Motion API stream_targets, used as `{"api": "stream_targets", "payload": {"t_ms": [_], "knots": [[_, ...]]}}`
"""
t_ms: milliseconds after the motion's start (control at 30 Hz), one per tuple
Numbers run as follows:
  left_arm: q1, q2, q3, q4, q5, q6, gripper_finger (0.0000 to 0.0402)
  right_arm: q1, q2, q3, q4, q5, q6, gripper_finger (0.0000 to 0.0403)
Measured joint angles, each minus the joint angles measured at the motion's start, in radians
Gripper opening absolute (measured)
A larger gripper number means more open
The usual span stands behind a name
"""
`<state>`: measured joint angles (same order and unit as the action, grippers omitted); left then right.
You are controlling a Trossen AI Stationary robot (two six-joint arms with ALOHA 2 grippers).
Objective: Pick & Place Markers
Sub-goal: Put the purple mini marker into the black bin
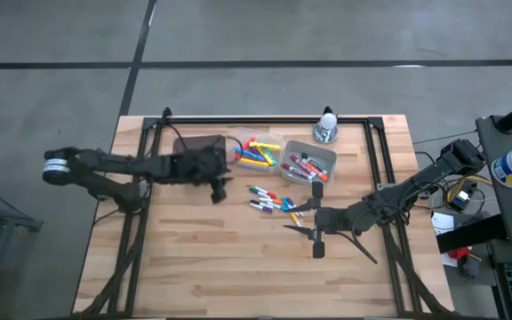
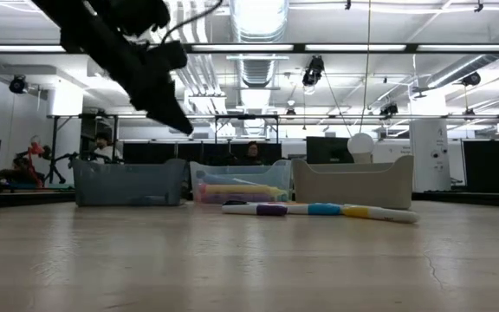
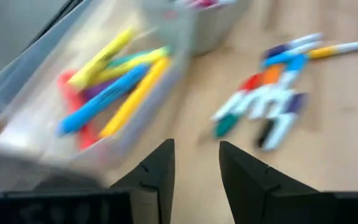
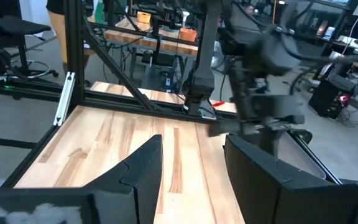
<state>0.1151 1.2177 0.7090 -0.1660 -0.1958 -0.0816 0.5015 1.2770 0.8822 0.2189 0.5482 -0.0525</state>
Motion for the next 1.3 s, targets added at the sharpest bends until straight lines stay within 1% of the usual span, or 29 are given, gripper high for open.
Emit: {"api": "stream_targets", "payload": {"t_ms": [233, 367, 567, 800, 933, 1033, 1200, 1300], "knots": [[-0.178, 0.065, 0.000, 0.158, 0.003, 0.055, 0.0119, 0.000, 0.000, 0.000, 0.001, 0.000, 0.000, 0.0166], [-0.225, 0.145, 0.004, 0.230, 0.022, 0.086, 0.0119, 0.000, 0.000, 0.000, 0.001, 0.000, 0.000, 0.0166], [-0.221, 0.303, 0.032, 0.256, 0.020, 0.096, 0.0119, 0.000, 0.000, 0.000, 0.001, 0.000, 0.005, 0.0166], [-0.217, 0.461, 0.120, 0.271, 0.020, 0.152, 0.0119, 0.000, 0.000, 0.000, -0.002, 0.000, 0.008, 0.0166], [-0.208, 0.521, 0.163, 0.263, 0.048, 0.159, 0.0119, 0.000, 0.000, 0.000, -0.002, 0.000, 0.008, 0.0166], [-0.196, 0.555, 0.188, 0.236, 0.046, 0.170, 0.0119, 0.000, 0.000, 0.000, -0.003, 0.000, 0.008, 0.0166], [-0.172, 0.595, 0.197, 0.237, 0.041, 0.184, 0.0119, 0.000, 0.000, 0.000, -0.004, 0.000, 0.010, 0.0166], [-0.167, 0.598, 0.197, 0.242, 0.040, 0.186, 0.0119, 0.000, 0.000, 0.000, -0.005, 0.000, 0.019, 0.0166]]}}
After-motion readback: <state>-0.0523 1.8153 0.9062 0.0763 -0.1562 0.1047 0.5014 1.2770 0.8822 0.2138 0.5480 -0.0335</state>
